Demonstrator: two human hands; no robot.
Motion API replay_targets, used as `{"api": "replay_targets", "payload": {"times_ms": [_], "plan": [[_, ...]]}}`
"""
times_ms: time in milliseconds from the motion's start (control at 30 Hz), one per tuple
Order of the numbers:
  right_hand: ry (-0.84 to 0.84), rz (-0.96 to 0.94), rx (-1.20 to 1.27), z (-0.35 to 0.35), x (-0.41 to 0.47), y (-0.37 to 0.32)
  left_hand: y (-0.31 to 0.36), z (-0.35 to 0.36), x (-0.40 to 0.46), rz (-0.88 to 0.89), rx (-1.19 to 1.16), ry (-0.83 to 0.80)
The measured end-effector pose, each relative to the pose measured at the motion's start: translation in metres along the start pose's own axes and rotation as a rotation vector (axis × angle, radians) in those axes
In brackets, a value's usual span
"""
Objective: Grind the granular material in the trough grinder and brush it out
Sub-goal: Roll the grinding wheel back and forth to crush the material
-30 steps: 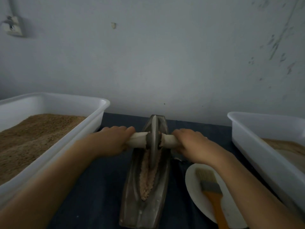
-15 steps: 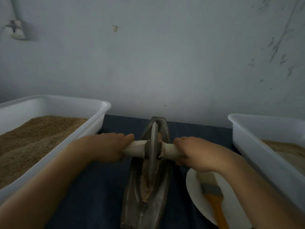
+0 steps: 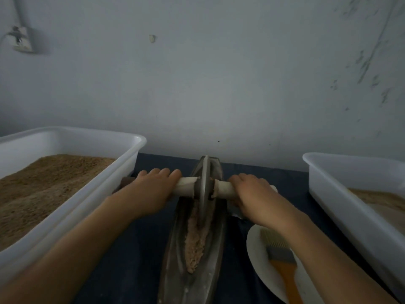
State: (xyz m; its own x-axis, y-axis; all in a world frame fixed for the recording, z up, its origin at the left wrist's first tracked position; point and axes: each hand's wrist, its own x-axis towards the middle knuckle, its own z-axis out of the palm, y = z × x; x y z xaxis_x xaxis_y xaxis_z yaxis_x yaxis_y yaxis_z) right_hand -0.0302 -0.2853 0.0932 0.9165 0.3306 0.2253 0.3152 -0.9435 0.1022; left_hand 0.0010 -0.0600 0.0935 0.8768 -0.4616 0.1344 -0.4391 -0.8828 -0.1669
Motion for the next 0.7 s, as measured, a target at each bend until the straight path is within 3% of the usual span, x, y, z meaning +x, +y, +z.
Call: {"api": "replay_targets", "payload": {"times_ms": [100,200,567,700], "plan": [[0.099,0.014,-0.022,0.011,0.006,0.004,0.002,0.013,0.006,-0.034,0.059,0.174],[0.080,0.007,-0.034,0.010,0.006,0.004,0.001,0.012,0.005,-0.023,0.039,0.182],[-0.426,-0.124,0.111,-0.047,-0.025,-0.013,0.000,-0.044,-0.034,0.146,-0.187,-0.424],[-0.502,-0.126,0.139,-0.054,-0.027,-0.015,-0.003,-0.049,-0.035,0.167,-0.242,-0.494]]}}
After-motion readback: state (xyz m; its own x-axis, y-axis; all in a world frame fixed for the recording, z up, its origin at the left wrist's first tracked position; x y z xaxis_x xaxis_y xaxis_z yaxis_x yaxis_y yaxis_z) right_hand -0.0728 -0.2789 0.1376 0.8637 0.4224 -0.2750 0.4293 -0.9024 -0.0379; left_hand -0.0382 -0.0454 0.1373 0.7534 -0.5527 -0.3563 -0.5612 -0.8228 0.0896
